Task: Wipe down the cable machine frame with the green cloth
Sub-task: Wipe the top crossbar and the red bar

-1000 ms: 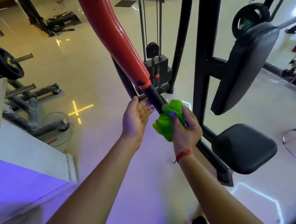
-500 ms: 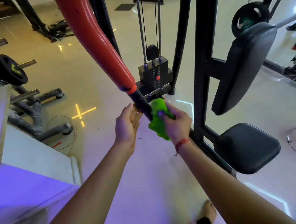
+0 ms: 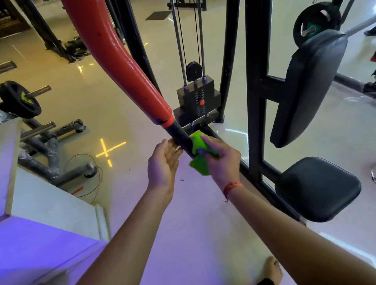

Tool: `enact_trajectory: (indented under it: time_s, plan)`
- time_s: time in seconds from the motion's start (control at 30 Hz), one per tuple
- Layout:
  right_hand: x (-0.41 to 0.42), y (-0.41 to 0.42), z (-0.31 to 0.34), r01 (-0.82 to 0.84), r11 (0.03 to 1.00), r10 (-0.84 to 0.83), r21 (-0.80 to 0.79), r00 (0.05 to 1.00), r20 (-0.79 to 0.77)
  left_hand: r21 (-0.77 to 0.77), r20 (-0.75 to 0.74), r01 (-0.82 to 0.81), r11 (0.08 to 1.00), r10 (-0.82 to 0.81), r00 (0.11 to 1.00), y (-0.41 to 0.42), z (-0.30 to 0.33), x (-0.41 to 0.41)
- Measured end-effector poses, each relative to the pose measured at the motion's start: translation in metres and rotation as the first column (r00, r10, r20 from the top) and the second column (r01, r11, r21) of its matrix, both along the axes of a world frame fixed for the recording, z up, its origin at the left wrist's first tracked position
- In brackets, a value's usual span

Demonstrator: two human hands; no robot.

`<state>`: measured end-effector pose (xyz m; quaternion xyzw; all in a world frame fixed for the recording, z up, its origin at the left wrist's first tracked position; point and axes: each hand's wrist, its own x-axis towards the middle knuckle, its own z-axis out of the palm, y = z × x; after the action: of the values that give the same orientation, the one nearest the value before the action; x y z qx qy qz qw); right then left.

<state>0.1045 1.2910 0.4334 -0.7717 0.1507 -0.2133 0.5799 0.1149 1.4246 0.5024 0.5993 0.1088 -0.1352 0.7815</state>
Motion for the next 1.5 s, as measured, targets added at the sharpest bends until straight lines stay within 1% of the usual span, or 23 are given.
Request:
enact_trajectory:
  time_s: [0.07,0.13,0.17,0.23,0.3,0.33,0.4,0.47,0.53,0.6,0.7,0.73,0.8,0.87,0.97,1.03,1.1,1.17,1.23,1.27,1.3,1.37,1.5]
  plan:
    - [0.000,0.010,-0.006,-0.006,0.980,0.025,-0.201,0.995,0.094,-0.008,0.000,0.004,1.000,-0.004,1.000,-0.003,-0.001,0.001]
    - [-0.003,0.003,-0.026,-0.012,0.950,0.030,-0.313,0.998,0.053,-0.009,-0.009,-0.025,1.000,0.025,1.000,-0.004,-0.001,0.001]
    - [-0.007,-0.004,-0.034,-0.054,0.941,0.048,-0.333,0.999,-0.027,-0.011,-0.009,-0.041,0.999,0.040,0.999,-0.004,0.000,0.001]
    - [-0.013,-0.016,-0.038,-0.152,0.981,0.117,-0.124,0.960,-0.254,-0.015,-0.001,-0.058,0.998,0.058,0.998,-0.003,-0.001,-0.001]
    - [-0.009,-0.023,-0.032,-0.122,0.991,0.089,-0.061,0.918,-0.387,-0.020,0.005,-0.067,0.998,0.067,0.998,0.000,-0.002,-0.002]
    - [-0.006,-0.022,-0.025,-0.078,0.993,0.039,-0.093,0.933,-0.358,-0.021,0.009,-0.066,0.998,0.066,0.998,0.001,-0.004,-0.003]
    - [-0.002,-0.013,-0.007,-0.007,0.994,-0.009,-0.112,0.991,-0.136,-0.020,0.009,-0.051,0.999,0.051,0.999,0.001,-0.005,-0.002]
    - [0.002,0.006,0.013,-0.022,0.988,0.042,-0.151,0.991,0.126,-0.057,0.020,-0.017,0.998,0.018,1.000,-0.001,-0.005,-0.002]
    - [0.002,0.018,0.017,-0.056,0.956,0.130,-0.288,0.961,0.244,-0.112,0.022,-0.014,0.994,0.017,1.000,-0.002,-0.004,0.000]
    - [-0.002,0.014,-0.006,-0.023,0.920,0.131,-0.392,0.959,0.251,-0.095,0.016,-0.048,0.994,0.050,0.999,-0.003,-0.004,0.002]
    - [-0.012,-0.012,-0.050,-0.128,0.854,0.148,-0.504,0.989,0.000,-0.052,-0.013,-0.088,0.995,0.088,0.996,-0.002,-0.005,0.003]
    - [-0.015,-0.019,-0.057,-0.183,0.859,0.152,-0.478,0.983,-0.103,-0.060,-0.013,-0.091,0.994,0.090,0.996,0.000,-0.007,0.003]
    - [-0.016,-0.024,-0.055,-0.153,0.942,0.103,-0.299,0.979,-0.177,-0.063,-0.008,-0.084,0.994,0.083,0.996,0.002,-0.008,0.002]
    - [-0.014,-0.017,-0.035,-0.065,0.972,0.043,-0.227,0.994,-0.102,-0.050,-0.002,-0.061,0.997,0.061,0.998,0.003,-0.010,0.003]
    - [-0.010,0.007,0.009,0.026,0.936,0.078,-0.351,0.957,0.278,-0.096,-0.013,-0.019,0.995,0.018,1.000,0.003,-0.015,0.007]
    - [-0.006,0.018,0.017,0.051,0.873,0.179,-0.485,0.891,0.417,-0.186,-0.019,-0.029,0.982,0.026,0.999,0.002,-0.014,0.008]
    - [-0.003,0.016,0.001,0.046,0.813,0.204,-0.581,0.911,0.358,-0.162,-0.007,-0.029,0.986,0.029,1.000,0.001,-0.012,0.008]
    - [-0.012,0.007,-0.028,-0.020,0.802,0.156,-0.597,0.972,0.176,-0.072,0.008,-0.026,0.997,0.027,1.000,0.002,-0.013,0.006]
    - [-0.027,-0.005,-0.038,-0.104,0.896,0.084,-0.431,0.994,-0.065,-0.024,0.010,-0.036,0.999,0.036,0.999,0.006,-0.011,0.004]
    - [-0.034,-0.006,-0.033,-0.124,0.969,0.079,-0.215,0.975,-0.207,-0.004,0.014,-0.036,0.999,0.036,0.999,0.009,-0.013,0.002]
    - [-0.040,-0.006,-0.033,-0.124,0.991,0.131,0.043,0.944,-0.303,0.020,0.016,-0.028,0.999,0.028,0.999,0.014,-0.015,-0.001]
    - [-0.048,-0.010,-0.041,-0.050,0.938,0.198,0.342,0.889,-0.413,0.098,-0.002,-0.007,0.995,0.007,1.000,0.024,-0.026,-0.010]
    - [-0.057,0.001,-0.046,-0.088,0.869,0.317,0.488,0.855,-0.410,0.278,-0.061,0.022,0.960,-0.005,0.998,0.047,-0.068,-0.040]
